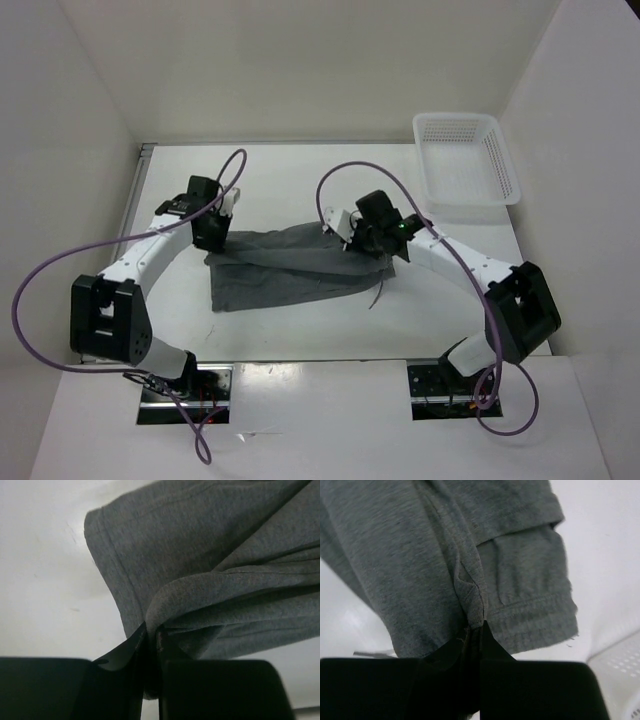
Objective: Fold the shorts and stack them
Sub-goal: Fold the shorts
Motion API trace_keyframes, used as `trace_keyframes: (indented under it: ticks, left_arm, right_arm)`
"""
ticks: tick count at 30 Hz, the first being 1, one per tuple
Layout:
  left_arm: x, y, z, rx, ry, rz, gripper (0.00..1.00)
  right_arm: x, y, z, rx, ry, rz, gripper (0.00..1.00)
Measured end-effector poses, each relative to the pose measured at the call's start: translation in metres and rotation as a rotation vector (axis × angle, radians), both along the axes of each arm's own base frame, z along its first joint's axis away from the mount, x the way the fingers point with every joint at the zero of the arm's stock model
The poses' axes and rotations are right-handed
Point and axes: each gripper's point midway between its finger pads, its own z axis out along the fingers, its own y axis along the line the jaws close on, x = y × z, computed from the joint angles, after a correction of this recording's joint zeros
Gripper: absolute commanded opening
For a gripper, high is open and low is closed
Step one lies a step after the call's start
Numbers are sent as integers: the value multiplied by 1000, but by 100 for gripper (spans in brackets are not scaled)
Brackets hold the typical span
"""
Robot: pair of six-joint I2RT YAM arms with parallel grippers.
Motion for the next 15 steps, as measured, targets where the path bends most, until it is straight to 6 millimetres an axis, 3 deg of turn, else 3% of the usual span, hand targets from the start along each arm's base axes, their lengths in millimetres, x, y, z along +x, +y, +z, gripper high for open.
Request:
trace_keyframes:
  ticks: [2,3,6,11,15]
  left_arm:
    - [-18,1,-4,-2,32,-5,37]
    - [-26,1,-4,-7,47,-9,52]
    - [-47,-8,1,-61,94,-39,68]
    - [-93,-30,11,-198,226,-96,72]
    - [-97,-31,9,-203,250,-97,70]
  right_arm:
    - [-19,1,-11,-28,21,53,0]
    - [-26,1,-14,-39,25,75,0]
    - [-45,-2,-26,-72,46,120,0]
    - [-55,-9,-33,-94,59,133,0]
    - [-58,-12,-35,-99,56,141,0]
